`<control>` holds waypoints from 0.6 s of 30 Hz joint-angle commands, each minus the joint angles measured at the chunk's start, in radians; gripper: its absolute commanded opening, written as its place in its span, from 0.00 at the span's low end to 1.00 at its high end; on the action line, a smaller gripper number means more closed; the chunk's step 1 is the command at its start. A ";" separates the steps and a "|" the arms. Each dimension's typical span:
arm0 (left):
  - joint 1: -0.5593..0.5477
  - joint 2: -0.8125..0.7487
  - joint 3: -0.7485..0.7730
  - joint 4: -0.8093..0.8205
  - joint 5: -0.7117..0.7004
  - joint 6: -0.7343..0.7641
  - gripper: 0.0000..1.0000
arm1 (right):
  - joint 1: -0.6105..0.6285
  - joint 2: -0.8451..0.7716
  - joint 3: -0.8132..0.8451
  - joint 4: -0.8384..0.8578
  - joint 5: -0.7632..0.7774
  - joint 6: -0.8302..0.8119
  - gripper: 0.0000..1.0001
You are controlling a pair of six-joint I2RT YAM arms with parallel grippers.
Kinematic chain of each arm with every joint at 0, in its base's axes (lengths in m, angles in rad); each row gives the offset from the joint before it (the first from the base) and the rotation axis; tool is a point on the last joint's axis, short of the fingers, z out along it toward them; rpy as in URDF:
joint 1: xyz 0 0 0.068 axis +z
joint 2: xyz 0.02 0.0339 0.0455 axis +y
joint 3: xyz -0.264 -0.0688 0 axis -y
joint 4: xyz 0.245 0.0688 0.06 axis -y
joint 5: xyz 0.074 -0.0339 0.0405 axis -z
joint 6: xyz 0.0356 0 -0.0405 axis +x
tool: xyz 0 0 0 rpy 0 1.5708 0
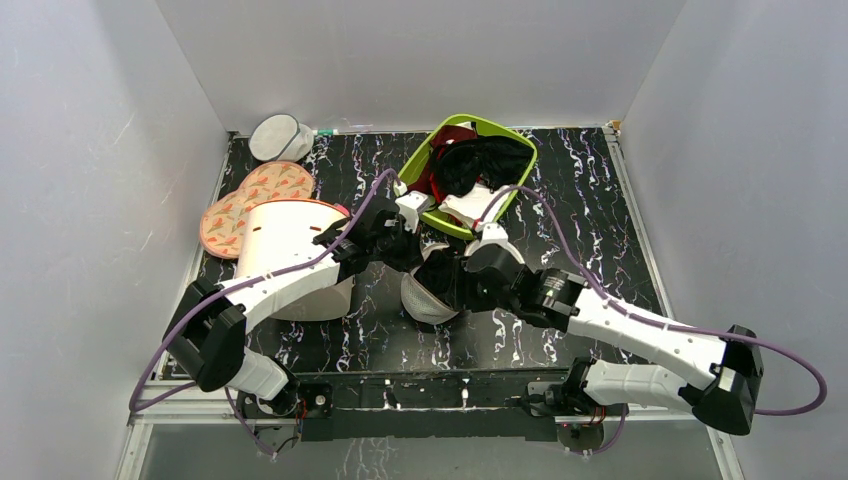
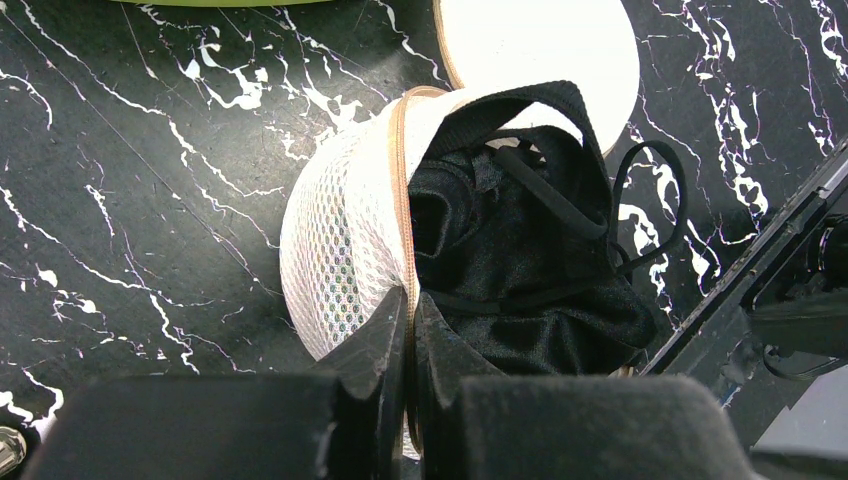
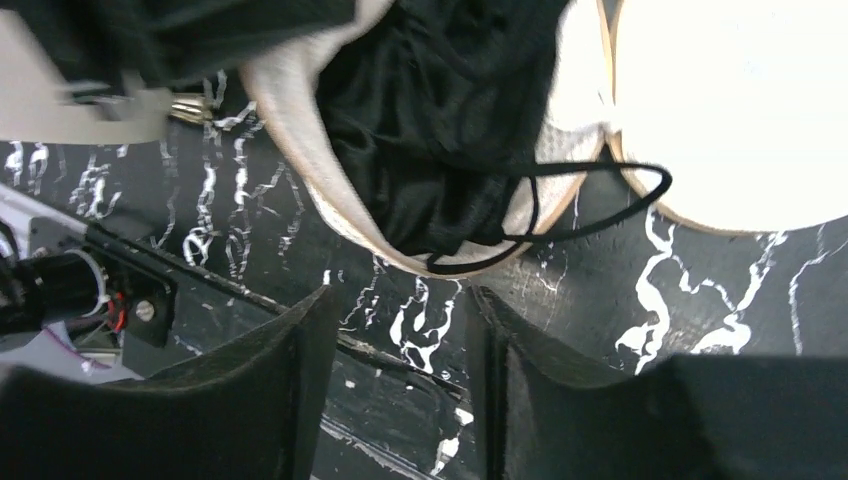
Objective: Unzip the laundry bag and remove the bra
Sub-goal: Pick up the bra from the laundry bag.
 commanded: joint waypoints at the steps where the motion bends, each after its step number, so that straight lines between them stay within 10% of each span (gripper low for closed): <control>1: -0.003 -0.028 0.025 0.002 0.011 -0.005 0.00 | -0.012 -0.011 -0.103 0.162 0.026 0.185 0.42; 18: -0.003 -0.033 0.023 0.005 0.025 -0.004 0.00 | -0.050 0.054 -0.171 0.256 0.098 0.226 0.40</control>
